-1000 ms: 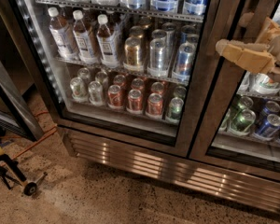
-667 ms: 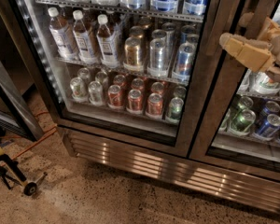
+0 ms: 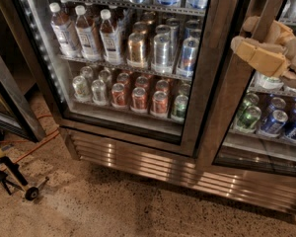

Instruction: Open right fridge door

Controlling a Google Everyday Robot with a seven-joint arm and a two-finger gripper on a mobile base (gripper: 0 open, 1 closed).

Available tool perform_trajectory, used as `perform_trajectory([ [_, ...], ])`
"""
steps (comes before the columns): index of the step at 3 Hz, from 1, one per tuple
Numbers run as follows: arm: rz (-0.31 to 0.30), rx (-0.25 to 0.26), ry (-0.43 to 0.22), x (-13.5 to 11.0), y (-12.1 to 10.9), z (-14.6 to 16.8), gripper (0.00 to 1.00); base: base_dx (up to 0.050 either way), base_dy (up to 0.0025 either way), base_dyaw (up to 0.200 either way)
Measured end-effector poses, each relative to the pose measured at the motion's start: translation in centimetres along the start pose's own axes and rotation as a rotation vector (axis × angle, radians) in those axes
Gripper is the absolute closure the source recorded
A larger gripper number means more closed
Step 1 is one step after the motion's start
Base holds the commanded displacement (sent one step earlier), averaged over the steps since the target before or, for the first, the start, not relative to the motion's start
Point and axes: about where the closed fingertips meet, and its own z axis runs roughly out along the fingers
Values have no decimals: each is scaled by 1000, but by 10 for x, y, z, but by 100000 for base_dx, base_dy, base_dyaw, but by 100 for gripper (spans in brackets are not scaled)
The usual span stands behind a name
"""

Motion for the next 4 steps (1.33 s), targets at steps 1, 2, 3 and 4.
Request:
perform_trajectory([
  [1,0,0,0,0,0,0,100,-5005,10,-73],
  [2,0,0,0,0,0,0,100,-4998,-4,22],
  [3,0,0,0,0,0,0,100,-5001,1,-11],
  [4,0,0,0,0,0,0,100,0,1,-19405],
])
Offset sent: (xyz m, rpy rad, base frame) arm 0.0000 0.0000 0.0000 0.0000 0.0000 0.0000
